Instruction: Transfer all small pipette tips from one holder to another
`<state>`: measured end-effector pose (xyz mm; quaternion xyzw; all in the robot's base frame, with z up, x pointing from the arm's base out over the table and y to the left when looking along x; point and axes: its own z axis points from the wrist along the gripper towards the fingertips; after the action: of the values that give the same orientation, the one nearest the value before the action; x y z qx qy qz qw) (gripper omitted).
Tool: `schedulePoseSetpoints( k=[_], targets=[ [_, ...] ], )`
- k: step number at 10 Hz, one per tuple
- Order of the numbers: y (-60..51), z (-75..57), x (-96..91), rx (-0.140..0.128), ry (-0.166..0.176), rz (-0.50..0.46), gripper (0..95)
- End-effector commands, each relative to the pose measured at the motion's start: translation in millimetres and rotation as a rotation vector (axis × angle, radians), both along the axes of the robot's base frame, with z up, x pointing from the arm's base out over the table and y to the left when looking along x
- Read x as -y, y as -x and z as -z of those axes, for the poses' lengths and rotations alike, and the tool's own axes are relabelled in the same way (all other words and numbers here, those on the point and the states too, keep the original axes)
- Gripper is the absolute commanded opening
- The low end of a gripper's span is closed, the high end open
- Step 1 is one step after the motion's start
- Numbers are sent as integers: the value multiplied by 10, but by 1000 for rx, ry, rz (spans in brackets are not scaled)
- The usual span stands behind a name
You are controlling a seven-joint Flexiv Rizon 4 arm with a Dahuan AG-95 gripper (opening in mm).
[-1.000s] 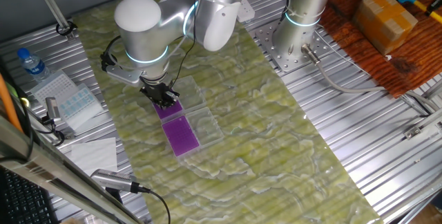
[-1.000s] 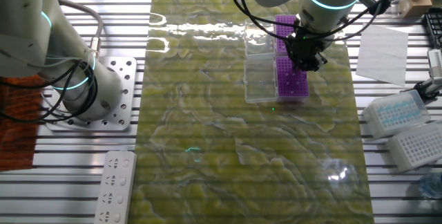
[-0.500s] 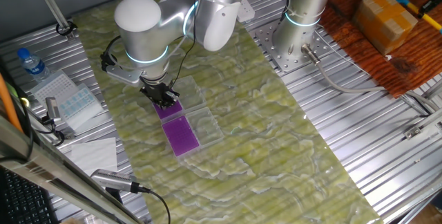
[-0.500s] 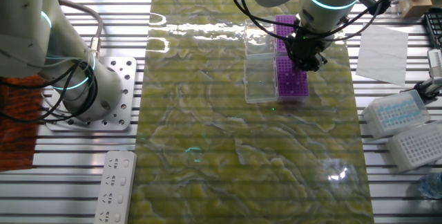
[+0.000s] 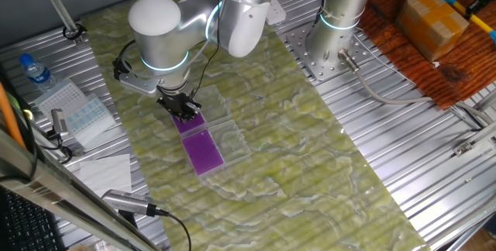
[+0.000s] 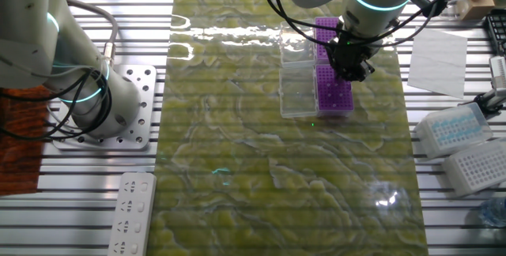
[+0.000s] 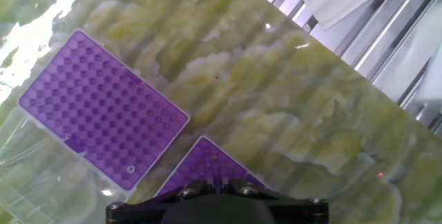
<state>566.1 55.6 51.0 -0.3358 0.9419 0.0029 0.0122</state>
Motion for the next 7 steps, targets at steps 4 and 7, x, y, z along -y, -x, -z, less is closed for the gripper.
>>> schedulePoseSetpoints(
  k=[4, 7],
  targets=[
    [-85, -455, -53, -45, 28, 13, 0],
    [-85, -460, -53, -46, 29, 15, 0]
  ],
)
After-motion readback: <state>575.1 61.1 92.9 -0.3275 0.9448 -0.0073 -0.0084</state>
